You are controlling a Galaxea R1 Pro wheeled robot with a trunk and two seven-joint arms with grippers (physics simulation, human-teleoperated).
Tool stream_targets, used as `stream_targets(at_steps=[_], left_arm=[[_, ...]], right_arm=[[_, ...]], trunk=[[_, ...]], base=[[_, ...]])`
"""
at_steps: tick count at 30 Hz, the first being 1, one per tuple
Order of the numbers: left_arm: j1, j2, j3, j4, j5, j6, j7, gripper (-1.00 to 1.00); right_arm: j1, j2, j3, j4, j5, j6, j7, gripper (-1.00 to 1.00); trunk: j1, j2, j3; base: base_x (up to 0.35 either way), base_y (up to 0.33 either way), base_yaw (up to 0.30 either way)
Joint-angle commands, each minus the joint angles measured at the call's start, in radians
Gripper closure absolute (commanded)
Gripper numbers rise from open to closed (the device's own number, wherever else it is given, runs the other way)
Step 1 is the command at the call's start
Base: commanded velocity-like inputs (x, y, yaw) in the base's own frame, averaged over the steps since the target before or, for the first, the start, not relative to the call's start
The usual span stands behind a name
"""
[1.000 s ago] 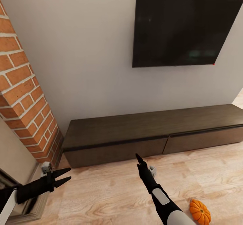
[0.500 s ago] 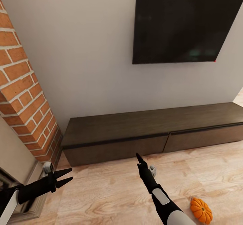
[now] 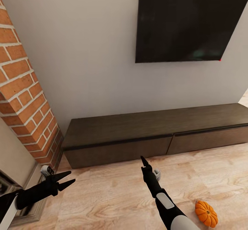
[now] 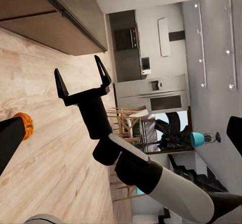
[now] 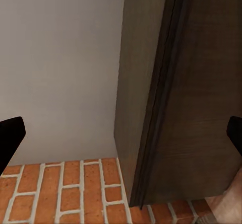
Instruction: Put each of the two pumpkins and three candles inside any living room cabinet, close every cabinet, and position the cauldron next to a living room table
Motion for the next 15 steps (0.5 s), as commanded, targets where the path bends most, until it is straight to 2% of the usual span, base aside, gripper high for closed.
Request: stream_targets(at_steps=[1, 7, 15], left_arm=[[0.000, 0.001, 0.000, 0.000, 0.001, 0.000, -0.001, -1.00], [0.001, 0.004, 0.006, 0.002, 0.003, -0.001, -0.005, -1.00], [0.002, 0.002, 0.004, 0.003, -0.001, -0.001, -0.005, -1.00]], right_arm=[[0.000, 0.000, 0.000, 0.000, 0.000, 0.000, 0.000, -1.00], [0.000, 0.000, 0.001, 0.001, 0.000, 0.000, 0.000, -1.00], [0.000, 0.000, 0.001, 0.001, 0.000, -0.002, 0.000, -1.00]], trunk=[[0.000, 0.000, 0.000], [0.000, 0.000, 0.000], [0.000, 0.000, 0.000]], base=[[0.000, 0.000, 0.000], [0.046, 0.000, 0.000], [0.292, 0.000, 0.000]])
